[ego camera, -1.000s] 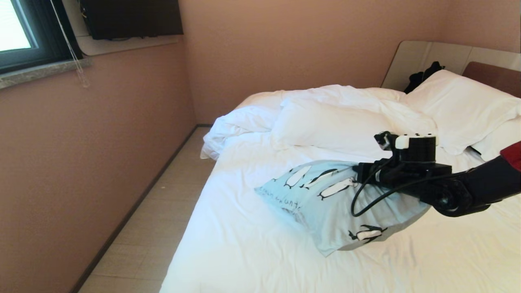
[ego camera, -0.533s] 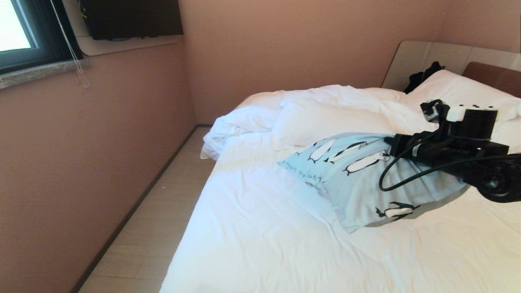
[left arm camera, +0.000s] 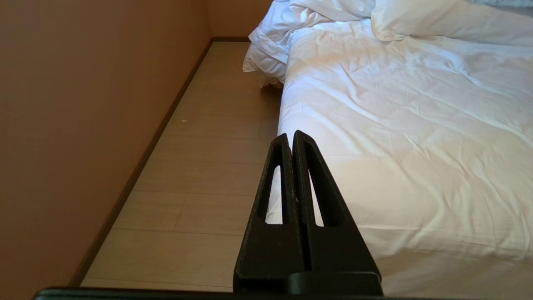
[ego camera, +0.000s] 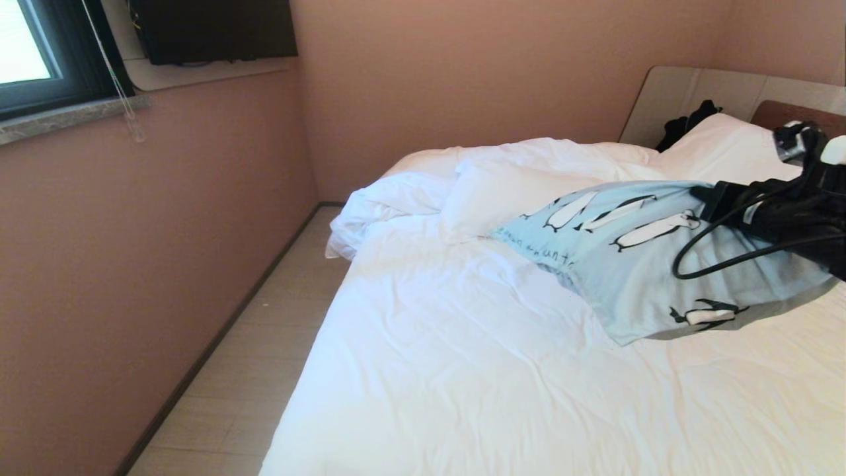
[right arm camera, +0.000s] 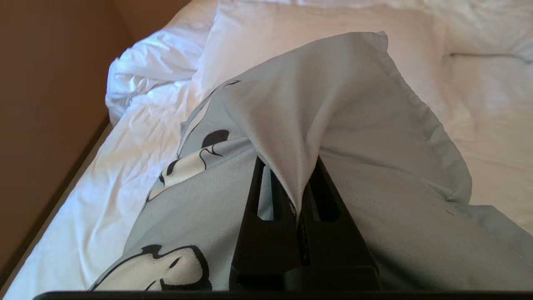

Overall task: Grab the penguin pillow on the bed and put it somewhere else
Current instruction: Pick up the pillow, then move to the head of the bed

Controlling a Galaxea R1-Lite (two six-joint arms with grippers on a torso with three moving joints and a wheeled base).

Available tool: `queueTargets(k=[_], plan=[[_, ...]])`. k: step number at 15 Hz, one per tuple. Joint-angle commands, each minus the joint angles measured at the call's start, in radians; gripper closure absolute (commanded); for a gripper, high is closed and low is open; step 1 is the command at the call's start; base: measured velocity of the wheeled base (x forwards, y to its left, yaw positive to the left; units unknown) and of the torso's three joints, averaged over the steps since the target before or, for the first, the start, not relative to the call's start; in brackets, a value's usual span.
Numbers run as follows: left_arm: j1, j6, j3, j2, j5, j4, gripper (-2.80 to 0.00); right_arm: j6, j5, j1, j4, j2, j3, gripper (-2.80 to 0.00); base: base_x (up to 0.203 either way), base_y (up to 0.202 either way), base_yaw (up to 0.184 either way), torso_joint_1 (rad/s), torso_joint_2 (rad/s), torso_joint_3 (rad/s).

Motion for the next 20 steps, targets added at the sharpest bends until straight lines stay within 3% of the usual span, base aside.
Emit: queueTargets(k=[1,13,20], plan=[[0.000,0.001,0.000,0.000,0.000,0.000,0.00,0.001,0.046,-0.035,-0.004,-0.043,0.000,0.00,0.000,0.000,0.000,0.000,0.00,0.000],[0.000,0.004,0.000,0.000,0.000,-0.002,0.00,0.004,0.074,-0.073,-0.004,-0.100,0.004,0.00,0.000,0.000,0.000,0.000,0.00,0.000],[0.000,0.004,0.000,0.001,0.000,-0.002,0.00,0.004,0.129,-0.129,-0.004,-0.101,-0.003,0.00,0.000,-0.165,0.005,0.001,0.00,0.002]])
